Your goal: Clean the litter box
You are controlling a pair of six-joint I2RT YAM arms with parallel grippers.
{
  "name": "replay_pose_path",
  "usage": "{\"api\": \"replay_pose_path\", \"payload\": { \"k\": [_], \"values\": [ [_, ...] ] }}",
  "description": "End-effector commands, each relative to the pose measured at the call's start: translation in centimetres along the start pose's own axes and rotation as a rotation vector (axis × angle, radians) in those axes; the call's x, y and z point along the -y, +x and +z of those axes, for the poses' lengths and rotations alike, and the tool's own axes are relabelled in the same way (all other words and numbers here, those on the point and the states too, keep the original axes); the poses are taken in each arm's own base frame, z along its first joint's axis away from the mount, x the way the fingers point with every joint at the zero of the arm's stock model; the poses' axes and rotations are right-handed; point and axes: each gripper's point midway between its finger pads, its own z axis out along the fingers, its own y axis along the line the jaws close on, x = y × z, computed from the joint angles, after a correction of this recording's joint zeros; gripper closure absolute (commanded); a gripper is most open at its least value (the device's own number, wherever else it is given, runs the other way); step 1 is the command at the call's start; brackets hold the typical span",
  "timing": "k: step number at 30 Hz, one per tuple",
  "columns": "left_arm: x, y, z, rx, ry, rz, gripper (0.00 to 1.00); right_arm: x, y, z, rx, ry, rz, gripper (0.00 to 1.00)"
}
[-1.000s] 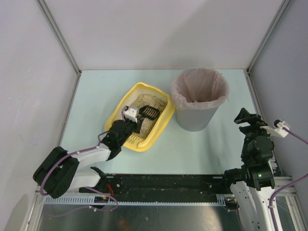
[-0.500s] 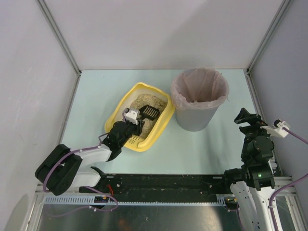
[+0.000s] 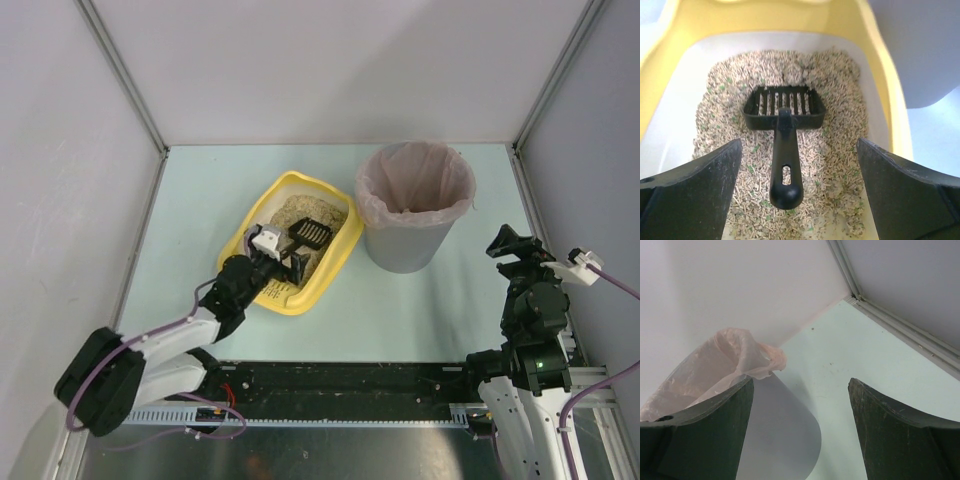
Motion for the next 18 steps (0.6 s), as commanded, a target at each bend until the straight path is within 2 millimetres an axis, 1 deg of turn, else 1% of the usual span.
{"api": "replay_pose_path", "payload": {
  "k": [1, 4, 5, 6, 7, 8, 9, 10, 11, 12, 13, 14, 15, 16, 17, 18],
  "values": [
    [0.0, -3.1, -1.3, 0.096, 0.015, 0.025, 0.00, -0.2, -1.8, -0.1, 0.058, -0.004, -0.016, 0.19],
    [-0.2, -5.1, -2.2, 0.139, 0.000, -0.008, 0.00, 0.0, -1.9, -0.1, 0.062, 0.001, -0.049, 0.18],
    [-0.2, -6.2, -2.3, 0.153, -0.009, -0.024, 0.00, -0.1, -2.1, -0.1, 0.062, 0.002, -0.058, 0.18],
    [-0.6, -6.2, -2.7, 0.122, -0.033, -0.058, 0.00, 0.0, -2.1, -0.1, 0.057, 0.005, -0.079, 0.18],
    [-1.5, -6.6, -2.9, 0.114, -0.081, -0.081, 0.00, 0.0, -2.1, -0.1, 0.053, 0.007, -0.092, 0.18],
    [-1.8, -8.4, -3.2, 0.136, -0.103, -0.120, 0.00, -0.1, -2.5, -0.1, 0.054, 0.007, -0.102, 0.18],
    [-2.2, -8.4, -3.9, 0.111, -0.124, -0.134, 0.00, -0.1, -2.5, -0.1, 0.046, 0.011, -0.118, 0.18],
    [-3.2, -8.9, -4.2, 0.113, -0.162, -0.153, 0.00, -0.1, -2.6, -0.1, 0.043, 0.012, -0.143, 0.18],
    [-3.4, -10.5, -4.7, 0.143, -0.173, -0.185, 0.00, -0.1, -2.6, -0.1, 0.036, 0.013, -0.158, 0.18],
    [-3.8, -10.5, -5.1, 0.126, -0.187, -0.198, 0.00, -0.2, -2.8, -0.2, 0.034, 0.009, -0.170, 0.18],
    [-4.6, -11.4, -5.8, 0.147, -0.210, -0.212, 0.00, -0.2, -2.8, -0.1, 0.029, 0.008, -0.192, 0.18],
    [-4.7, -12.8, -6.1, 0.167, -0.203, -0.230, 0.00, -0.4, -2.9, -0.2, 0.024, -0.003, -0.202, 0.17],
    [-4.8, -12.7, -6.4, 0.136, -0.198, -0.233, 0.00, -0.5, -3.2, -0.2, 0.026, -0.008, -0.212, 0.17],
    [-5.8, -12.8, -6.6, 0.119, -0.220, -0.243, 0.00, -0.7, -3.2, -0.3, 0.024, -0.019, -0.218, 0.17],
    [-5.4, -14.1, -6.7, 0.119, -0.185, -0.261, 0.00, -1.0, -3.3, -0.4, 0.021, -0.036, -0.235, 0.17],
    [-5.9, -13.6, -6.9, 0.077, -0.203, -0.280, 0.00, -1.1, -3.4, -0.5, 0.020, -0.043, -0.242, 0.17]
  ]
}}
